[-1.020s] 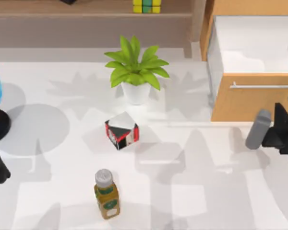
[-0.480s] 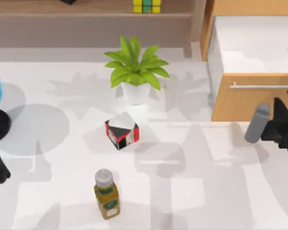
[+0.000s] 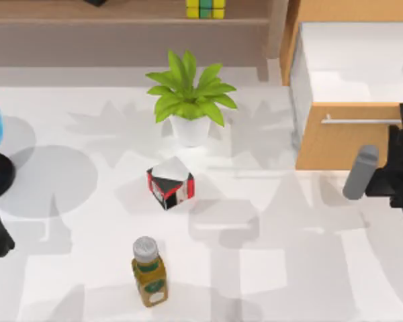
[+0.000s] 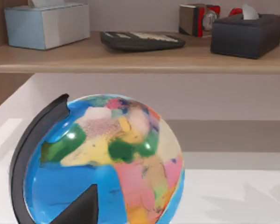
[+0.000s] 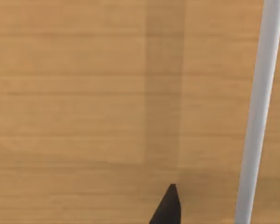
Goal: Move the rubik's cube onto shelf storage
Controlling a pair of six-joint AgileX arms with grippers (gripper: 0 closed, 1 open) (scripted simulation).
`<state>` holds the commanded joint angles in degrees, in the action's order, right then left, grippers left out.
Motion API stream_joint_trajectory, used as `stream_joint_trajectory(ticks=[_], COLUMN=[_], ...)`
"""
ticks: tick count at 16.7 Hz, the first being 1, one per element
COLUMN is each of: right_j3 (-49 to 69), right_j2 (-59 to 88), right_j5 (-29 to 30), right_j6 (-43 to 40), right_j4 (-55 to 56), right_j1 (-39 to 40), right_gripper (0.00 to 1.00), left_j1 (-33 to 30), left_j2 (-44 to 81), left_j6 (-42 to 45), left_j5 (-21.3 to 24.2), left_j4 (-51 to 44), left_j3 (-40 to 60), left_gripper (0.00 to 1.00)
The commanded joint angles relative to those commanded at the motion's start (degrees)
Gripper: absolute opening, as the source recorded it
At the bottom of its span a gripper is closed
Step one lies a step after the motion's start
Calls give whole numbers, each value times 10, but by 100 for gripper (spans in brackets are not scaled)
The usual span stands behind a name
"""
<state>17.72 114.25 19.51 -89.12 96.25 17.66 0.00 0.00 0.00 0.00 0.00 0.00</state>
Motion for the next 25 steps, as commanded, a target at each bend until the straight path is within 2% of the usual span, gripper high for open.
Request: stream_joint_trajectory(ticks=[4,5,15,25], right_j3=[0,0,7,138], right_j2=[0,0,2,44], right_j5=[0,0,-1,-38], right_j6=[0,0,1,1], right_j4=[0,0,-4,-97], right_j1=[0,0,-1,-38], right_gripper=[2,0,0,0], left_j1=[0,0,0,0], left_j2=[0,0,0,0], left_j6=[0,0,0,0], left_j5=[0,0,0,0], left_j4=[0,0,0,0], left_j3=[0,0,0,0], left_gripper=[100,100,100,100])
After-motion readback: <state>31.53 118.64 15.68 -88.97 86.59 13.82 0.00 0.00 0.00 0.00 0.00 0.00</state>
